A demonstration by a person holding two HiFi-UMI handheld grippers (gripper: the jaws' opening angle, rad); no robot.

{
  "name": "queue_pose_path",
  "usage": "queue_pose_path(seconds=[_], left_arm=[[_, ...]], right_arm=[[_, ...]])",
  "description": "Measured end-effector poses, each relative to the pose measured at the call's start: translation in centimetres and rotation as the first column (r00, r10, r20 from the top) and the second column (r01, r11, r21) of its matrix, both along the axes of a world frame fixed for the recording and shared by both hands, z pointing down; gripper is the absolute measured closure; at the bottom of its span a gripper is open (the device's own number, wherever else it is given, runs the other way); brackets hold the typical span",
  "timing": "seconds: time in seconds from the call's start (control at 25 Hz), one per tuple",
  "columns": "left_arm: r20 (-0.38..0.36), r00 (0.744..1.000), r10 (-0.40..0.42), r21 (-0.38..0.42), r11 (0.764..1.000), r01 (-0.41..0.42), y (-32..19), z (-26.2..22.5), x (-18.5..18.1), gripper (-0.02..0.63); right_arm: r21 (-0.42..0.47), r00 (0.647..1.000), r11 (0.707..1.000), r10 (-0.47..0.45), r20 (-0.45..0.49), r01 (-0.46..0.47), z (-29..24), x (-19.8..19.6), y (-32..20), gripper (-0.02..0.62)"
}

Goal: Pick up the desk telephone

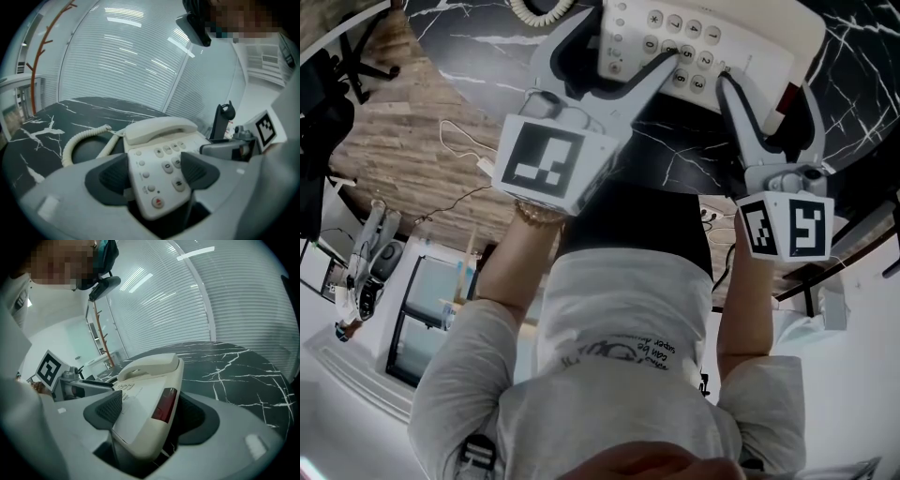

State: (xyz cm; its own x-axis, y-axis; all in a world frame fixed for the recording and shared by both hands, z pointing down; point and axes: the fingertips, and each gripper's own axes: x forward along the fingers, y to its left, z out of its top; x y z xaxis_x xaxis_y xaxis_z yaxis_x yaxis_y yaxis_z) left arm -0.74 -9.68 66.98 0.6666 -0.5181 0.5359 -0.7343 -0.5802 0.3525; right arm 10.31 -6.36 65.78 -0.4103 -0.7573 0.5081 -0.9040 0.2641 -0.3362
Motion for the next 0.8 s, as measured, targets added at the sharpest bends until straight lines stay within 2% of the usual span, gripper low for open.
queue_pose_path(seconds=[0.4,0.8], left_arm=[[-0.029,0.999,-0.026,0.001,1.000,0.026,-0.4,-1.3,-0.4,0.259],[-0.054,0.997,-0.050,0.074,0.996,0.054,-2.3,-6.5,0.1,0.270]], right_arm=[[-0.008,0.999,0.999,0.032,0.041,-0.032,-1.3,-0.2,0.1,0.239],[0.053,0.999,0.998,0.031,0.039,-0.033,-5.9,0.2,-1.4,0.241]])
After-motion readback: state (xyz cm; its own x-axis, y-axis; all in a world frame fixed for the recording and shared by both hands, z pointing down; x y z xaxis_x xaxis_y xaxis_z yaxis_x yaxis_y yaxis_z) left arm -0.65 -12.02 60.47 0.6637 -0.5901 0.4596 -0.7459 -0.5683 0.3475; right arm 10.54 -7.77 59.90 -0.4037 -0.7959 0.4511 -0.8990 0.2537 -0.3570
